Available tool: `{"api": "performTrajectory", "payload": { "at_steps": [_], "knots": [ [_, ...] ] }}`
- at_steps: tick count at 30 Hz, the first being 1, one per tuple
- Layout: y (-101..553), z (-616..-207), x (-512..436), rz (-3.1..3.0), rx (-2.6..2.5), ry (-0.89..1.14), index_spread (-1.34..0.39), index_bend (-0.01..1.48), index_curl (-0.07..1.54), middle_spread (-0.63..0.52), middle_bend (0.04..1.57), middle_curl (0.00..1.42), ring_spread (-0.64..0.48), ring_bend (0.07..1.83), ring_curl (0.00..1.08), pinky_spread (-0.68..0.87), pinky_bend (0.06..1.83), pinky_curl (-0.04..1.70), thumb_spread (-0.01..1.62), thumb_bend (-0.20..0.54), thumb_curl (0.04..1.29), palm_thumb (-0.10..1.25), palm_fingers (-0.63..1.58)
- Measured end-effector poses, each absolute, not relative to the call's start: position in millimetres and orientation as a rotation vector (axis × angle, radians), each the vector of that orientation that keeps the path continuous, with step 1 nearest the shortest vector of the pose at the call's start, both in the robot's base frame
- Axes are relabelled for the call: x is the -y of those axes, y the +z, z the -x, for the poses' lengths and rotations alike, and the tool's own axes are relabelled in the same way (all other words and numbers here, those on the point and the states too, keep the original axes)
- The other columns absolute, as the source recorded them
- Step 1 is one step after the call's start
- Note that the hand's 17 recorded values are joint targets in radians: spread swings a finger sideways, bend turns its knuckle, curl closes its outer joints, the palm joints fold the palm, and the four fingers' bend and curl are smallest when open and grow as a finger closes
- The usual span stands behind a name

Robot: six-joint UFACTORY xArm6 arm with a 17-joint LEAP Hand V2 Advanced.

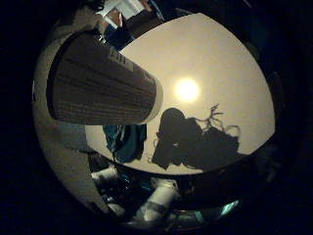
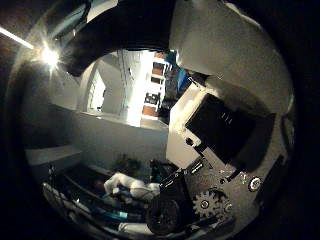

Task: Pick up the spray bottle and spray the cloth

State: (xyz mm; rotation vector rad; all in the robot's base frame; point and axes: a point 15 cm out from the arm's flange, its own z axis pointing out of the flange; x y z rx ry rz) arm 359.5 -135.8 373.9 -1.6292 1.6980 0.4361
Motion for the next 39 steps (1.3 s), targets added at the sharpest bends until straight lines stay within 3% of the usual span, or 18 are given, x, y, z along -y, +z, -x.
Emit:
{"api": "performTrajectory", "payload": {
  "at_steps": [20, 30, 39],
  "knots": [
    [348.1, -345.6, -14.9, 2.563, -1.667, 0.664, -0.16, 1.17, 0.66, -0.07, 1.35, 0.58, -0.15, 1.44, 0.58, -0.19, 1.37, 0.69, 0.91, -0.015, 0.75, 1.07, 1.23],
    [290.9, -321.4, -65.6, 3.010, -1.737, 0.979, -0.17, 1.18, 0.66, -0.07, 1.35, 0.58, -0.15, 1.45, 0.58, -0.19, 1.36, 0.71, 0.92, -0.015, 0.75, 1.04, 1.22],
    [267.1, -325.8, -69.6, 3.316, -1.905, 0.917, -0.17, 1.17, 0.66, -0.07, 1.35, 0.59, -0.15, 1.45, 0.58, -0.19, 1.36, 0.72, 0.95, -0.015, 0.74, 1.02, 1.22]
  ]
}}
